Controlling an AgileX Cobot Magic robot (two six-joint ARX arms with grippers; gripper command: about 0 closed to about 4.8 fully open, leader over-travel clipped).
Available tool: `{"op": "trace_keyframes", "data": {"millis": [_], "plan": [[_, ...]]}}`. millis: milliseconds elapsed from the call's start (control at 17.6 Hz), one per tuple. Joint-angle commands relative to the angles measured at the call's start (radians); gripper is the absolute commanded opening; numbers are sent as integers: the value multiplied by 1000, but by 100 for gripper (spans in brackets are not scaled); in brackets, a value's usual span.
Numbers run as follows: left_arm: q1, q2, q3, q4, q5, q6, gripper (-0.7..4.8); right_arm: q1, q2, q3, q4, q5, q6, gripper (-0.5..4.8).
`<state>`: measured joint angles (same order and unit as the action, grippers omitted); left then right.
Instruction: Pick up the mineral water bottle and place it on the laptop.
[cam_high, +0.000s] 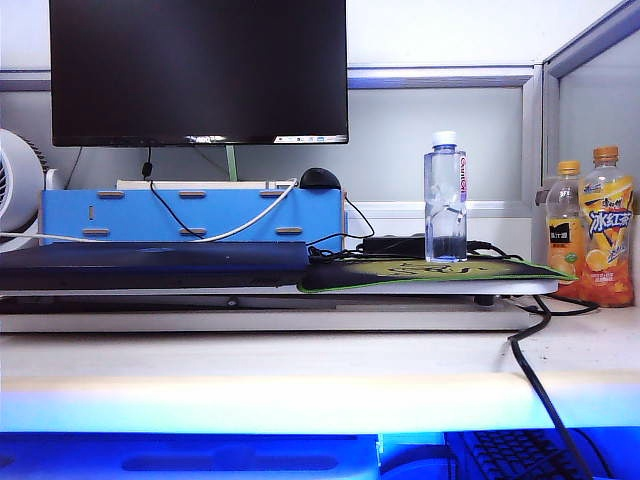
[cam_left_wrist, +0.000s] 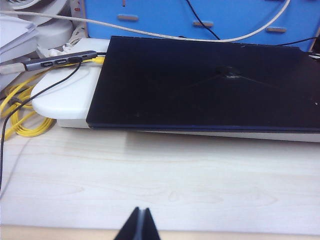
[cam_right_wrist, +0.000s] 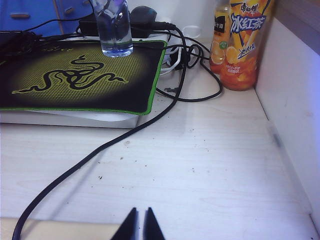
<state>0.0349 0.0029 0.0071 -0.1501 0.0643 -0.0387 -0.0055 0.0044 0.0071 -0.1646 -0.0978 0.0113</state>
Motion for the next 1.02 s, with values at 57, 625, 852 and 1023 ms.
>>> {"op": "trace_keyframes", "data": {"millis": [57,625,852,1023], "plan": [[0,-2,0,-2,3,2,-2,0,0,-2,5,-2,5,32],[0,-2,0,-2,3,2,-2,0,0,-2,5,-2,5,32],[0,-2,0,-2,3,2,-2,0,0,-2,13,9,3,32],[0,-2,0,-2,3,1,-2,0,0,-2,32,25,3,32]]}}
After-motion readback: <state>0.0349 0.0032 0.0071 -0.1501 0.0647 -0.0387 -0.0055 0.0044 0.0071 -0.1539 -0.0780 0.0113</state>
